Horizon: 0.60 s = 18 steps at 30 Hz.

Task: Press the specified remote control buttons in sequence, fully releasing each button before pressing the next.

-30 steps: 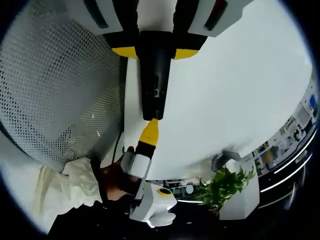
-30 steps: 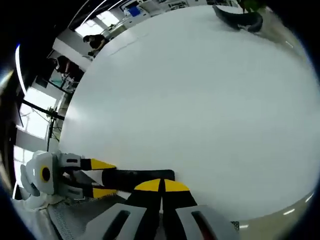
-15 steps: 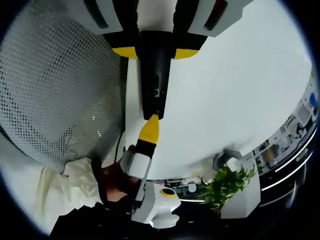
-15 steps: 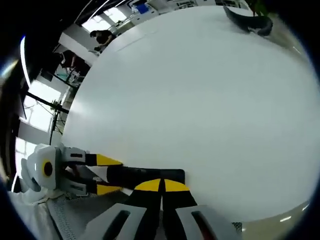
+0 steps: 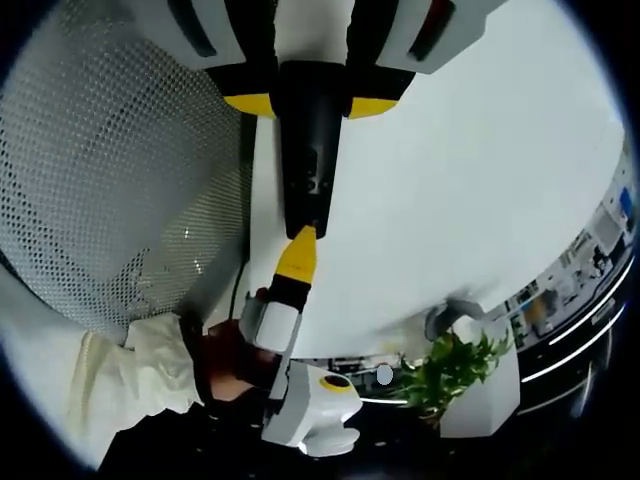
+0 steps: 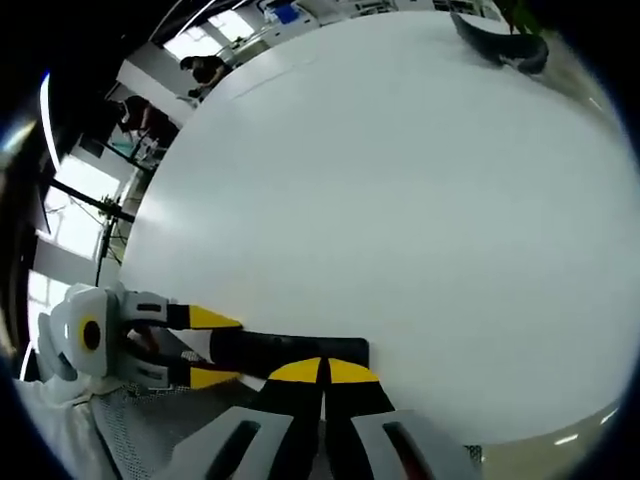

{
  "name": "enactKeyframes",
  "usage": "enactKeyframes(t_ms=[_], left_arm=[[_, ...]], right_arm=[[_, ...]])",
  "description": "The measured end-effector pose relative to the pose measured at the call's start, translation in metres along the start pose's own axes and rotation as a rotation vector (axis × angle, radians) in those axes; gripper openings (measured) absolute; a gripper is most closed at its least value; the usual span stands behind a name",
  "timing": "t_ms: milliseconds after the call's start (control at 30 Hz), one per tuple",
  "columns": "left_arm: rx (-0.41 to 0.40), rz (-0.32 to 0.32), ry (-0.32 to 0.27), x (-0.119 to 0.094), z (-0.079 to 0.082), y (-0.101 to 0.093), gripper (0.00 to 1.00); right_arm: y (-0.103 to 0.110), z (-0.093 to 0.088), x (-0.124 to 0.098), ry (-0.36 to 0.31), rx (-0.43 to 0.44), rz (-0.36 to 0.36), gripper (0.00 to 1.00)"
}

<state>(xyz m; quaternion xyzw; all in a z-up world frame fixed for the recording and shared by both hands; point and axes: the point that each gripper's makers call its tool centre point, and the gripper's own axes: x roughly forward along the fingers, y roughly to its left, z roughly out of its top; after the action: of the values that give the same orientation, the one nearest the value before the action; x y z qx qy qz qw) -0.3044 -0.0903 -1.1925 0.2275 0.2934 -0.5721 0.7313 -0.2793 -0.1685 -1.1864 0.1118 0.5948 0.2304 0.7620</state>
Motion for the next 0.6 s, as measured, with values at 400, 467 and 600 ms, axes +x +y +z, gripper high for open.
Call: enactKeyframes(t_ms=[400,467,600], left_arm=[[0.003,-0.005,-0.006,0.001,0.0003,-0.0006,0.25],[0.003,-0.005,-0.008,0.0009,0.0003,-0.0004,0.25],[0.005,-0.002,-0.007,0.0008,0.0001,-0.0006,0.25]], right_arm=[[0.0,-0.0005,-0.0023,-0.004,0.07,0.04,0.0],[-0.0012,0.0003,-0.0023,-0.006,0.08,0.047,0.0],[0.0005,0.0002,-0.0021,-0.008,0.042,0.029,0.0]])
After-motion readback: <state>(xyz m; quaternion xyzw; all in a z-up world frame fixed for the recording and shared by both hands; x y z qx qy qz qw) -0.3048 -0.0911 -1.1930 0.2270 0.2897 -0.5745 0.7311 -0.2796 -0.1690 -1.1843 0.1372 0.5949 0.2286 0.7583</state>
